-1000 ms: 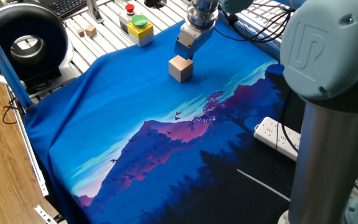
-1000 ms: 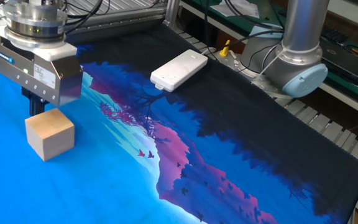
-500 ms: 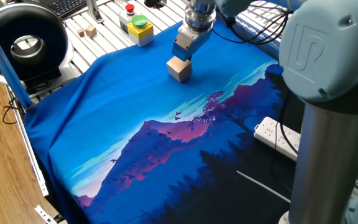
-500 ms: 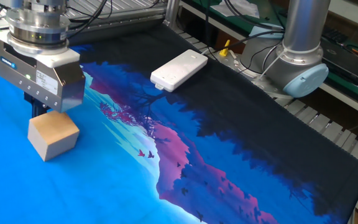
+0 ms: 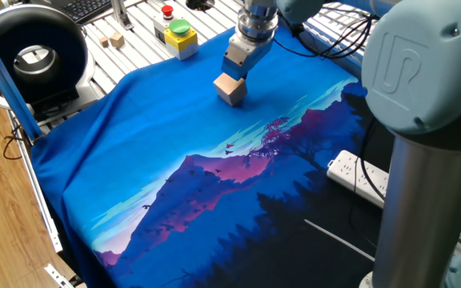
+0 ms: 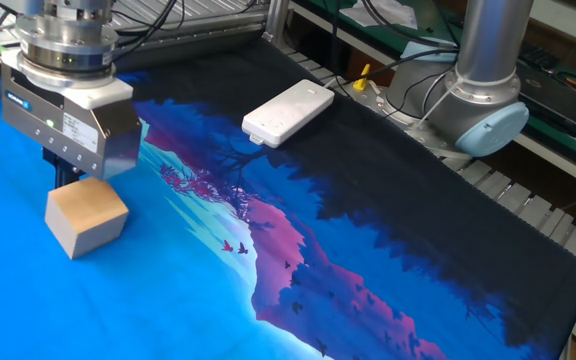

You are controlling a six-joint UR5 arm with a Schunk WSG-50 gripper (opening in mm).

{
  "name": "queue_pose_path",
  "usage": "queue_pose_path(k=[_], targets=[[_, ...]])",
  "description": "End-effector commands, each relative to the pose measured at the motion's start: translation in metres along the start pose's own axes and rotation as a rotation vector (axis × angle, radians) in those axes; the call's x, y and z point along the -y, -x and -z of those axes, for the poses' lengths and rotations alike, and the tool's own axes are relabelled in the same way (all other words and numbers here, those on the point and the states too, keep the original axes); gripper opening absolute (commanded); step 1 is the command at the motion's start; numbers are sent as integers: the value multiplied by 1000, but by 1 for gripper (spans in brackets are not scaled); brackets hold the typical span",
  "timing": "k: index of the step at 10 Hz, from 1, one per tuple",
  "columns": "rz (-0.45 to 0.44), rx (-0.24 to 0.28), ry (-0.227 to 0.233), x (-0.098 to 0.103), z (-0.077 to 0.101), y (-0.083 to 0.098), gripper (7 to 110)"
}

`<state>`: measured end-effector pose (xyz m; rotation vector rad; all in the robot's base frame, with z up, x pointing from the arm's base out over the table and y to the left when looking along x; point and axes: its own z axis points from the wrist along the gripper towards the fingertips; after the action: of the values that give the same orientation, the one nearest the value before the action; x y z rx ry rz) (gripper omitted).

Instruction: Use the gripper to push the small block from left to right

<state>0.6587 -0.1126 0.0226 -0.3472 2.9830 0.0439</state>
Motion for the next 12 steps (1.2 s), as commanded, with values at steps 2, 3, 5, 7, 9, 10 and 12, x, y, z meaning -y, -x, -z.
queue_pose_path(k=[2, 3, 5, 7, 9, 10, 12], targets=[[19, 8, -5, 11, 3, -3, 7], [31, 4, -15, 16, 5, -4, 7], [46, -2, -44, 26, 9, -5, 7], [43, 2, -54, 24, 6, 0, 7], [33, 11, -51, 17, 0, 5, 7], [30, 10, -50, 15, 0, 6, 7], [18, 6, -39, 9, 1, 7, 7]])
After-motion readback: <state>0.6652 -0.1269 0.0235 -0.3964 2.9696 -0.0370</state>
